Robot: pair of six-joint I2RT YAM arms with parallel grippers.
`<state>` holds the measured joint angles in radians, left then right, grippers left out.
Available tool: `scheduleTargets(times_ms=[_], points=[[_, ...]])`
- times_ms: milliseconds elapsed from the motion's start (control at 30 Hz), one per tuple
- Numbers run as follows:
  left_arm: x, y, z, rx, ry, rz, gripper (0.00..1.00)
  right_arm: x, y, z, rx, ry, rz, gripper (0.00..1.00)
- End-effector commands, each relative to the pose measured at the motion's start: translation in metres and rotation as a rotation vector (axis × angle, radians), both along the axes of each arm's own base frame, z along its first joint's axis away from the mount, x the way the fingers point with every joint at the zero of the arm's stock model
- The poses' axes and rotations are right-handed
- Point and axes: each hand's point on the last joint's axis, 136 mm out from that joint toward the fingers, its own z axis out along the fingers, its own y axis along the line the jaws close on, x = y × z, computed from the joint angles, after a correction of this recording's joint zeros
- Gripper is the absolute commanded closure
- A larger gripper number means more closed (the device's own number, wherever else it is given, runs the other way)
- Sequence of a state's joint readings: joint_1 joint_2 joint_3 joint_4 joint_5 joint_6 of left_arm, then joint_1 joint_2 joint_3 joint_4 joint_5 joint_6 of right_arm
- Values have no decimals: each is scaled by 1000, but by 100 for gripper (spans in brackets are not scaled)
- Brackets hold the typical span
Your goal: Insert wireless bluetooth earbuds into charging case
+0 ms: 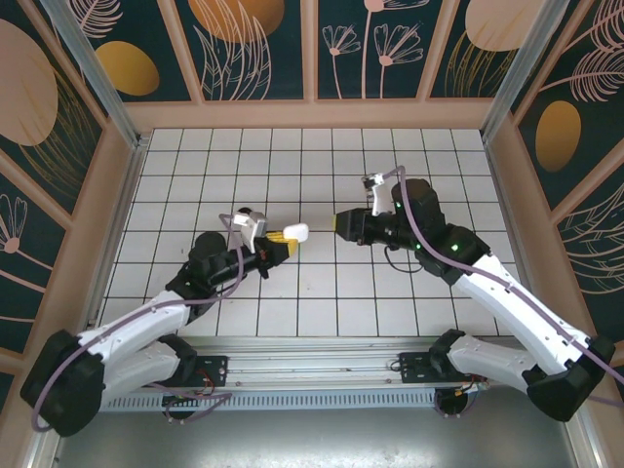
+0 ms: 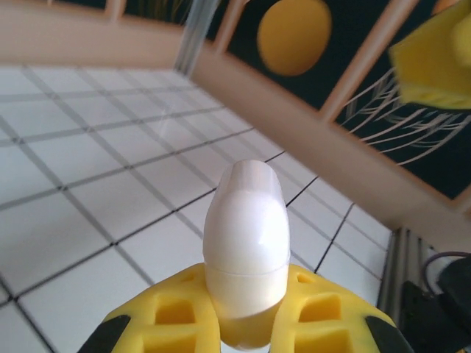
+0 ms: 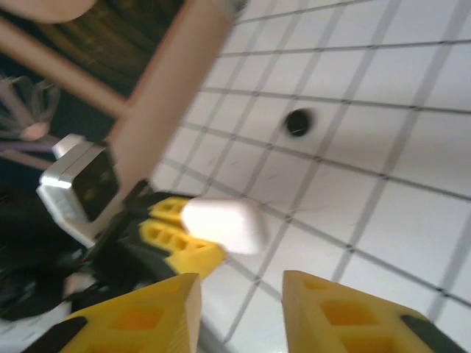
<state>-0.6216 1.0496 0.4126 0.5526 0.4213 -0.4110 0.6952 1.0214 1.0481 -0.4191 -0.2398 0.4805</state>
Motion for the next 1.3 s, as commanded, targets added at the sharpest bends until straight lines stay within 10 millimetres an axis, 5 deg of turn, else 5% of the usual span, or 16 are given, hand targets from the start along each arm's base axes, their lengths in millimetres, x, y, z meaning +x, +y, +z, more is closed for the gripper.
scheduleTargets(times_ms=[0, 333, 500, 633, 733, 900, 1167, 1267], points=[[24, 2, -12, 4, 95, 106, 100, 32, -41, -30, -120, -20, -250, 60], [56, -30, -97, 123, 363, 92, 99, 68, -112, -98, -287, -36, -560, 38], [63, -36, -129, 154, 442, 95, 96, 82, -146, -112, -303, -71, -687, 25], [66, -39, -155, 209, 507, 94, 91, 92, -191, -123, -310, -80, -869, 13], [70, -36, -165, 257, 522, 119, 80, 97, -217, -121, -355, -137, -943, 9], [83, -19, -161, 386, 471, 201, 50, 98, -255, -120, -469, -201, -1044, 1], [111, 27, -97, 579, 240, 412, 2, 100, -278, -133, -541, -420, -1004, 1], [121, 50, -69, 606, 132, 521, 2, 102, -281, -139, -484, -448, -988, 1]])
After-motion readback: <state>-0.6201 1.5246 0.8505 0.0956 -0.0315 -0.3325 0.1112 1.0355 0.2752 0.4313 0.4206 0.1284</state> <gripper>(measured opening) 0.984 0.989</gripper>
